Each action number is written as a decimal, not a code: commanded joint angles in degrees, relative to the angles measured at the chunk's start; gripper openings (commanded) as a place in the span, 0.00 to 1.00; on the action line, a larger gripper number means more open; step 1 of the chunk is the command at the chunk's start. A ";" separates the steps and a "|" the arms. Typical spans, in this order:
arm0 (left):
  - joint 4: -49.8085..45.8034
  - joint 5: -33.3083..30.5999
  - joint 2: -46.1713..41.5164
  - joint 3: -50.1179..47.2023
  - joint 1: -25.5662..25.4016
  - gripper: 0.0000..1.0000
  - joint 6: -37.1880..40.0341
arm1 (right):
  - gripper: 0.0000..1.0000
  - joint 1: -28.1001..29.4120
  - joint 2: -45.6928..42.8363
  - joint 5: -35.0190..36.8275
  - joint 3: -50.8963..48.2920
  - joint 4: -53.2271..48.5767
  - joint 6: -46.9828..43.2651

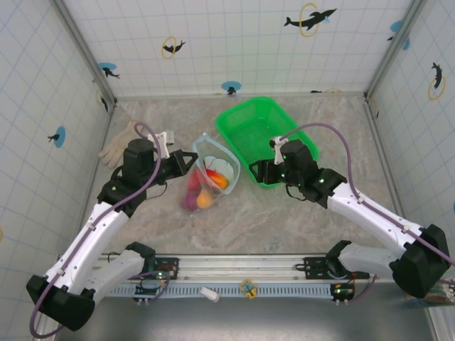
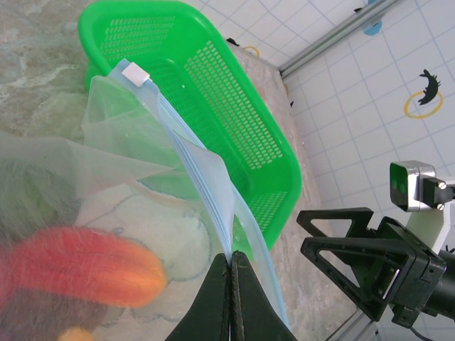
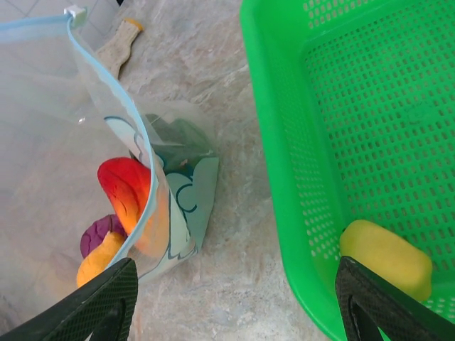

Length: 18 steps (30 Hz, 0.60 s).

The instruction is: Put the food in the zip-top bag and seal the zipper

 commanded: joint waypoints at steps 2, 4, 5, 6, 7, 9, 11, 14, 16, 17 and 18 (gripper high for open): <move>-1.02 0.71 -0.39 0.12 0.11 0.00 0.79 | 0.75 -0.46 0.41 2.06 1.22 -2.54 -0.98; -1.24 -0.09 -0.88 0.20 0.18 0.00 1.28 | 0.75 -0.99 0.03 6.51 0.97 -4.47 -0.73; -1.24 -0.63 -1.20 0.16 0.19 0.00 1.33 | 0.75 -1.39 -0.21 7.68 0.66 -5.26 -0.48; -1.20 -1.32 -1.61 0.26 0.12 0.00 1.39 | 0.75 -2.15 -0.56 7.75 0.17 -5.82 -0.17; -1.23 -1.80 -1.90 0.42 0.17 0.00 1.51 | 0.74 -2.84 -0.91 7.35 -0.23 -6.19 0.05; -1.24 -2.45 -2.26 0.73 0.15 0.00 1.60 | 0.73 -3.67 -1.51 8.10 -0.92 -7.64 0.29; -1.24 -2.62 -2.46 1.04 0.18 0.00 1.68 | 0.70 -4.72 -2.00 8.03 -2.15 -8.83 0.43; -1.66 -3.14 -2.71 1.19 0.15 0.00 2.03 | 0.67 -6.75 -2.44 5.09 -4.87 -9.40 0.91; -1.76 -3.62 -3.02 0.97 0.17 0.00 2.26 | 0.65 -7.24 -2.32 4.55 -6.24 -9.72 0.87; -1.98 -4.05 -3.05 1.02 0.11 0.00 2.39 | 0.63 -7.36 -2.15 4.61 -6.39 -10.10 0.47; -2.19 -4.57 -3.27 1.05 0.18 0.00 2.48 | 0.61 -7.56 -1.77 4.64 -6.10 -10.58 -0.23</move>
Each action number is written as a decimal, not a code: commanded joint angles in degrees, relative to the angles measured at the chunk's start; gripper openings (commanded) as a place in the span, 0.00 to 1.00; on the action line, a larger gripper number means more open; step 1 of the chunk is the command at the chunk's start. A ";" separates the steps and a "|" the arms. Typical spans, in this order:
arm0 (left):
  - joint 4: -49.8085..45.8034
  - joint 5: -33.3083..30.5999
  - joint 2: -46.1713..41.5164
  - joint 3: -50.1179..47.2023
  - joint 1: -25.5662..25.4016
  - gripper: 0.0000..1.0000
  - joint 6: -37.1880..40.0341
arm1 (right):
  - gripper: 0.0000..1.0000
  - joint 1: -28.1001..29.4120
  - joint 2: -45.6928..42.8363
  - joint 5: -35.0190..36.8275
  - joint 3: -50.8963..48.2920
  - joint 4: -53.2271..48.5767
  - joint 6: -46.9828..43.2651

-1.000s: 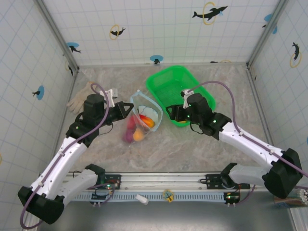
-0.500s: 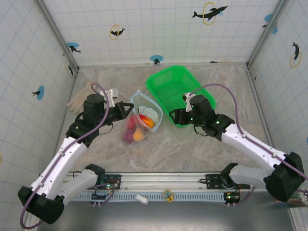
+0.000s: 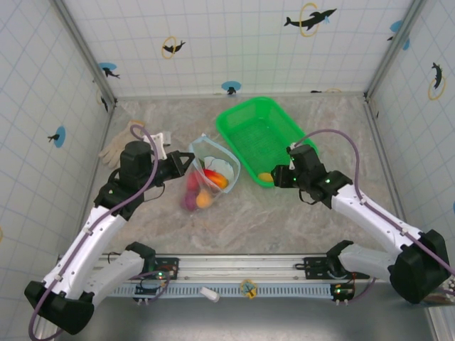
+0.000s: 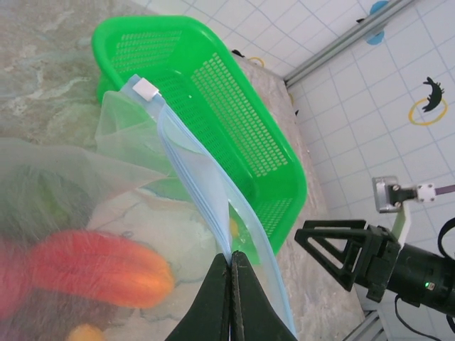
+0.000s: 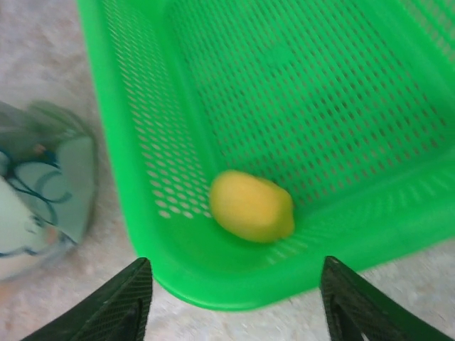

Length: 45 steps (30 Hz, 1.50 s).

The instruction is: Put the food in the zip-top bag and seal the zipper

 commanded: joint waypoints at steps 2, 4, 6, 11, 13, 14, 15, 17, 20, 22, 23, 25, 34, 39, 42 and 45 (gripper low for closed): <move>-0.93 -2.90 -1.61 1.02 0.17 0.00 1.89 | 0.54 -0.88 1.11 1.48 0.76 -3.16 -1.56; -1.47 -4.71 -2.28 1.50 0.14 0.00 2.26 | 0.48 -1.40 2.93 4.26 2.62 -4.81 -3.01; -2.66 -7.06 -3.05 2.32 0.18 0.00 2.91 | 0.44 -2.05 4.41 5.82 4.16 -6.80 -3.91; -6.67 -12.62 -4.53 4.05 0.13 0.00 4.67 | 0.34 -1.80 5.29 5.78 4.13 -8.23 -4.35; -7.59 -14.69 -5.04 4.37 0.16 0.00 5.18 | 0.33 0.42 5.01 5.62 4.86 -9.29 -4.48; -7.84 -15.04 -5.22 4.37 0.18 0.00 5.35 | 0.33 1.72 4.64 4.95 5.14 -9.21 -4.65; -7.97 -15.44 -5.25 4.37 0.12 0.00 5.49 | 0.33 3.12 4.34 3.75 5.53 -9.06 -4.69; -7.77 -15.50 -5.24 4.37 0.18 0.00 5.35 | 0.34 5.58 4.86 -0.34 6.64 -9.04 -4.81; -6.81 -15.08 -4.95 4.37 0.15 0.00 5.35 | 0.36 10.19 7.16 -2.22 7.80 -8.47 -4.73; -6.05 -14.76 -4.68 4.12 0.14 0.00 5.20 | 0.37 11.66 9.43 -3.25 7.18 -5.73 -3.29; -5.82 -14.64 -4.63 4.10 0.13 0.00 5.18 | 0.37 12.38 10.69 -3.29 7.15 -4.71 -2.72; -5.18 -14.39 -4.62 4.00 0.14 0.00 5.04 | 0.39 13.83 13.77 -1.72 7.84 -3.25 -1.45; -3.48 -10.76 -4.05 2.26 0.18 0.00 4.65 | 0.49 7.76 24.53 11.96 14.61 -3.42 1.10; -2.17 -8.21 -2.67 2.33 0.18 0.00 4.65 | 0.49 0.59 29.96 13.28 20.18 -3.15 -0.74; -1.47 -6.52 -1.88 2.39 0.18 0.00 4.71 | 0.51 -2.54 32.04 13.56 22.83 -3.07 -1.11; -1.03 -3.75 -0.66 2.47 0.12 0.00 4.74 | 0.57 -3.83 31.63 12.92 23.24 -2.23 -1.89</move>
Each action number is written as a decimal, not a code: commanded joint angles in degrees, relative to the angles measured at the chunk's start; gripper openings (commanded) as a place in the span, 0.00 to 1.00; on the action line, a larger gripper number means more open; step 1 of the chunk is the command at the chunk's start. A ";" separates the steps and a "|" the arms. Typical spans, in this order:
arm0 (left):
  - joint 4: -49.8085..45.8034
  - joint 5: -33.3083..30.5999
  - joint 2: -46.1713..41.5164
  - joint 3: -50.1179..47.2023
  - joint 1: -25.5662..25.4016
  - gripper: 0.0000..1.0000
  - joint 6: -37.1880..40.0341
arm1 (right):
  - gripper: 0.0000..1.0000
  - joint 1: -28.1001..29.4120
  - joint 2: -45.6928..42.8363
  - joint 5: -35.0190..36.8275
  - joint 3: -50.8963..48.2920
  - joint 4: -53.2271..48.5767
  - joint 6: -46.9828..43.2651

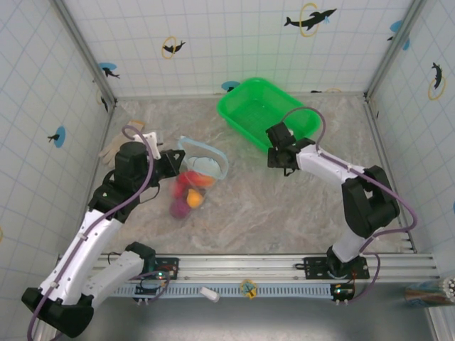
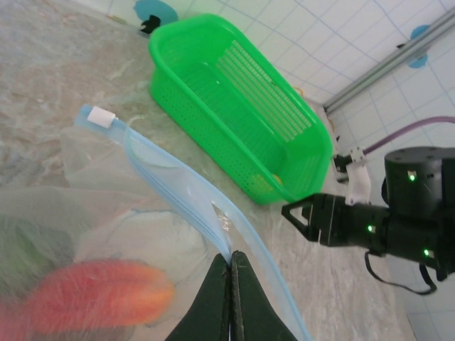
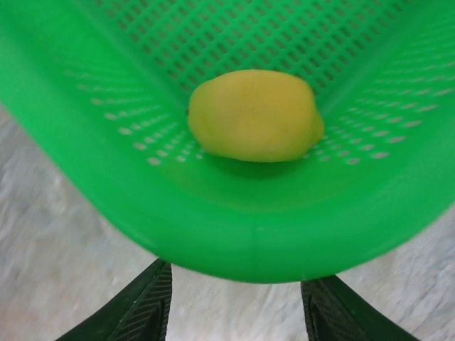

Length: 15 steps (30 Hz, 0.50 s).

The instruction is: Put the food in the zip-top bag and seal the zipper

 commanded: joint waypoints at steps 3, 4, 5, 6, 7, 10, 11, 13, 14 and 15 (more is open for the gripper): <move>2.95 6.55 1.48 -0.06 0.19 0.00 0.74 | 0.63 -1.12 -2.28 -3.28 1.88 2.32 -2.66; 3.31 7.72 1.71 -0.33 0.13 0.00 0.72 | 0.64 -0.87 -4.28 -6.24 0.73 4.04 -3.68; 3.75 9.04 1.75 -0.63 0.12 0.00 0.73 | 0.64 -0.44 -6.21 -8.54 -0.55 5.89 -4.62; 4.29 10.73 2.00 -0.95 0.14 0.00 0.70 | 0.65 0.27 -8.73 -11.71 -2.37 8.33 -6.16; 4.65 12.51 2.31 -1.06 0.18 0.00 0.70 | 0.66 1.35 -11.19 -14.06 -4.08 10.38 -7.80; 5.37 16.23 3.06 -1.39 0.13 0.00 0.81 | 0.68 4.42 -16.54 -15.71 -6.27 12.13 -11.81; 5.62 16.92 3.16 -1.64 0.18 0.00 0.73 | 0.68 4.84 -17.75 -16.18 -6.25 11.56 -11.92; 6.50 18.27 3.25 -2.07 0.18 0.00 0.42 | 0.67 4.40 -18.32 -20.88 -4.76 8.86 -10.83; 7.00 19.21 3.29 -2.42 0.17 0.00 0.06 | 0.67 4.41 -18.02 -24.36 -3.64 7.51 -10.36; 7.62 19.94 3.34 -2.77 0.13 0.00 -0.20 | 0.67 4.96 -17.60 -28.53 -3.03 6.70 -10.35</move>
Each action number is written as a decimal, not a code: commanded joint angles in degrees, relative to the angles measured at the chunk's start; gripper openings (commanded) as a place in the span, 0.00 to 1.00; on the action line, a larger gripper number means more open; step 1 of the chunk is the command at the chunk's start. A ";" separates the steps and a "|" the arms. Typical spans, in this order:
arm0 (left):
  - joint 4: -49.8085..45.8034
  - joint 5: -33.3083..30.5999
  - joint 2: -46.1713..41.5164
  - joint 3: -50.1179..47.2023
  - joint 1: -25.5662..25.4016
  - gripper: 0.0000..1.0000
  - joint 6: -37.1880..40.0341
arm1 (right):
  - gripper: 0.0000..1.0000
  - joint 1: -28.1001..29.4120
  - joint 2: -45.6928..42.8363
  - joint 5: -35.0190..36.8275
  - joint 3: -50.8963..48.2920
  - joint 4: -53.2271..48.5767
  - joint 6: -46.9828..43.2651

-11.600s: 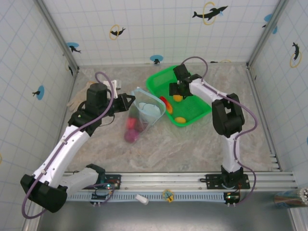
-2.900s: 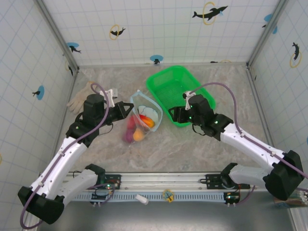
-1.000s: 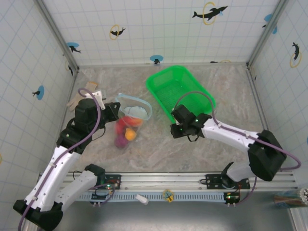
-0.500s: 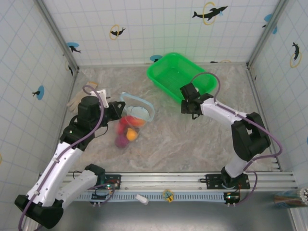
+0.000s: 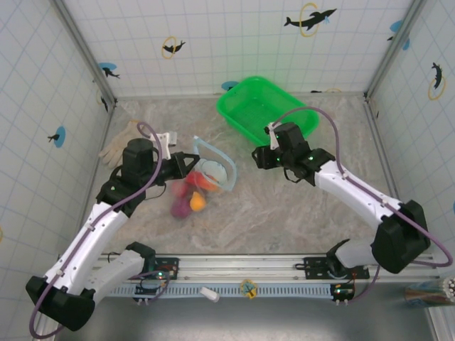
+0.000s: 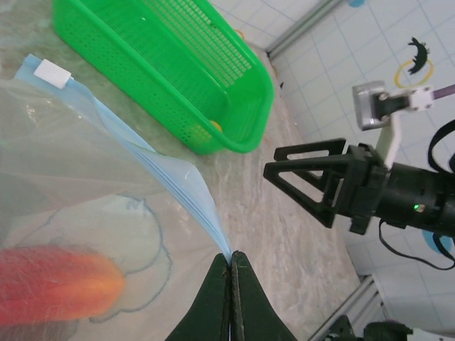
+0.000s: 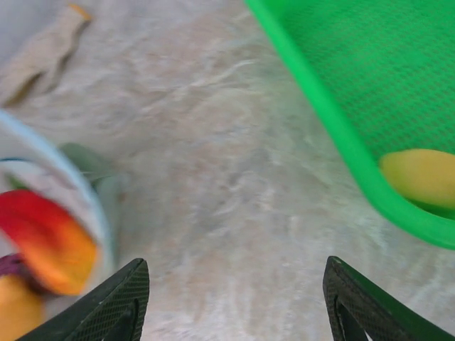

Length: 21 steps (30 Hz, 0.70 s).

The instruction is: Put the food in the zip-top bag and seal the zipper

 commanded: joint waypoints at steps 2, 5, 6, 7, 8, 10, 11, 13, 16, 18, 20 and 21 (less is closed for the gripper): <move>4.42 6.52 0.06 -1.53 0.11 0.00 -0.71 | 0.68 2.75 1.72 -13.46 2.33 -2.28 -1.83; 4.74 6.53 -0.24 -1.77 0.14 0.00 -0.66 | 0.72 5.81 2.57 -13.04 2.10 -2.52 -1.57; 4.73 6.52 -0.28 -1.84 0.01 0.00 -0.53 | 0.73 6.42 2.83 -13.59 1.60 -2.03 -1.14; 4.75 6.61 -0.37 -1.98 -0.04 0.00 -0.57 | 0.74 6.69 3.15 -14.54 1.09 -1.32 -0.69; 4.72 6.69 -0.50 -2.08 -0.14 0.00 -0.59 | 0.74 7.01 3.74 -15.95 0.59 -0.43 -0.06; 4.73 6.92 -0.56 -2.32 -0.35 0.00 -0.56 | 0.76 7.82 5.35 -16.86 0.31 0.47 0.97; 4.73 6.96 -0.63 -2.34 -0.51 0.00 -0.49 | 0.77 8.35 6.17 -16.86 0.21 1.15 1.39; 4.71 7.00 -0.84 -2.44 -0.61 0.00 -0.46 | 0.77 9.09 7.88 -17.21 0.55 2.50 2.03; 4.78 7.23 -1.20 -2.46 -0.70 0.00 -0.26 | 0.75 9.69 11.22 -13.97 3.45 1.40 1.64; 4.74 7.36 -1.66 -2.43 -0.77 0.00 -0.27 | 0.75 9.26 12.87 -12.13 5.34 0.89 0.82; 4.77 7.66 -1.94 -2.42 -0.78 0.00 -0.26 | 0.74 8.61 14.35 -11.75 6.83 0.96 0.34; 4.73 7.96 -2.12 -2.44 -0.78 0.00 -0.22 | 0.74 8.15 15.23 -12.01 7.65 0.86 0.14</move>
